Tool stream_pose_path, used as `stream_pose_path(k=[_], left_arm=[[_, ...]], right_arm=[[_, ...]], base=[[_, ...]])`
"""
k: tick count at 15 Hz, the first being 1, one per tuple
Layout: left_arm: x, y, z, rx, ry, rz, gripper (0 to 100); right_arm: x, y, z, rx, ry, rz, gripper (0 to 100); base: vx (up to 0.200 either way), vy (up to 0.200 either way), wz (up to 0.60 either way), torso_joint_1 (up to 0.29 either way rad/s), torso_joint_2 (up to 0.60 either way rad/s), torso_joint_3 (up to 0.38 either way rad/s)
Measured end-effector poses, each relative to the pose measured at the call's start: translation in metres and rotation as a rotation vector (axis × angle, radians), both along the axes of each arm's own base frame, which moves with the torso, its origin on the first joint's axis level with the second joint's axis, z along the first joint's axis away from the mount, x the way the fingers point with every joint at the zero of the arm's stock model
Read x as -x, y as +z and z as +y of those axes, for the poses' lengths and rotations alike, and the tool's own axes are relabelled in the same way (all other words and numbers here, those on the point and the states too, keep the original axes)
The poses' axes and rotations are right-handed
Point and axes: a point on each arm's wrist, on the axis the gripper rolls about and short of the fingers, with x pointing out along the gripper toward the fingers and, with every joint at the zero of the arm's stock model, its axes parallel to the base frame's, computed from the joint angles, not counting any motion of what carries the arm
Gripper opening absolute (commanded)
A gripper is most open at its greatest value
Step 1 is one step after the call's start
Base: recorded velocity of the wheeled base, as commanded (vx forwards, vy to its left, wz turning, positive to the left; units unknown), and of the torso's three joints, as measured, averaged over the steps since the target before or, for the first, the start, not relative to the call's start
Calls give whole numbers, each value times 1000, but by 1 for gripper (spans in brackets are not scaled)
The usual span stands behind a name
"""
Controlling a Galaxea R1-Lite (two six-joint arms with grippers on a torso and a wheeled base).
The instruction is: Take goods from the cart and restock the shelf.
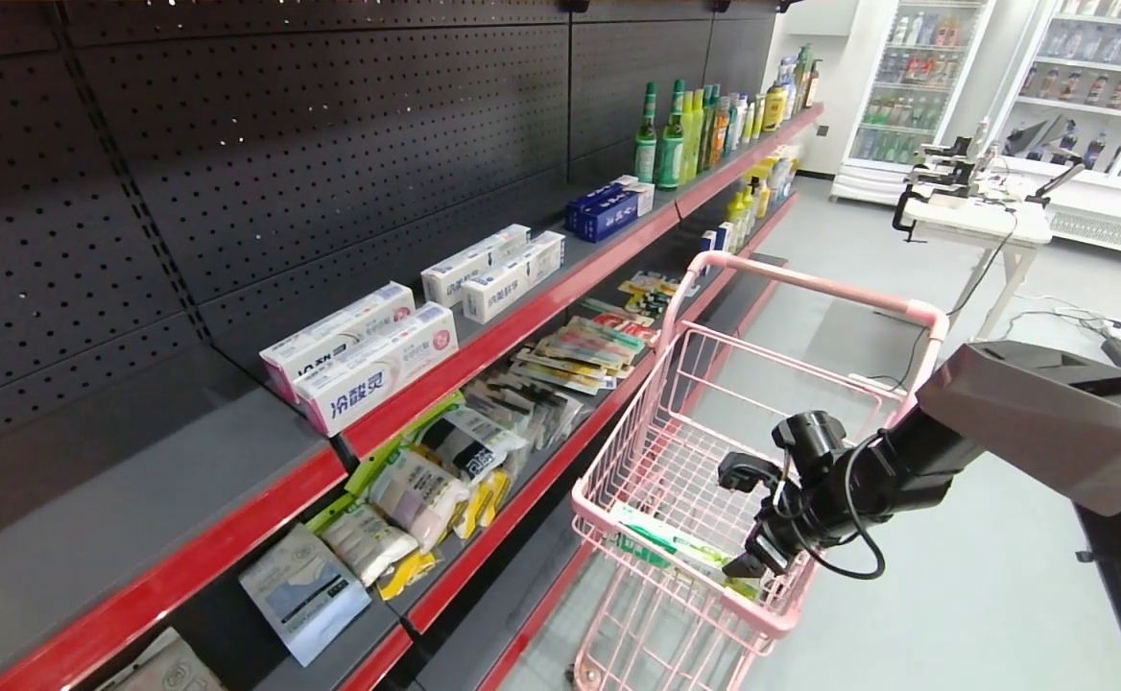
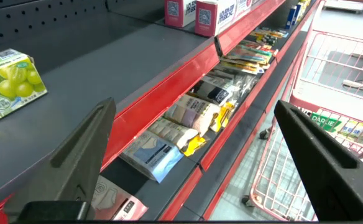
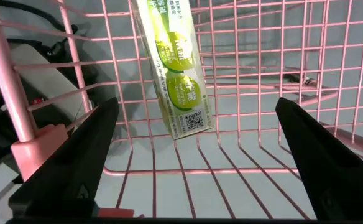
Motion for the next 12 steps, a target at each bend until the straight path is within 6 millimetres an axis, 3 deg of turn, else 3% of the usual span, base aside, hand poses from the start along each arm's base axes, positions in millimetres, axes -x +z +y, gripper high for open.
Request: stream_pose_path(k=[12], left_arm=[[0, 0, 0, 0, 0, 0, 100]], right_arm=[[1, -4, 5, -25, 32, 101, 100]], base=[[0, 0, 0, 0, 0, 0]])
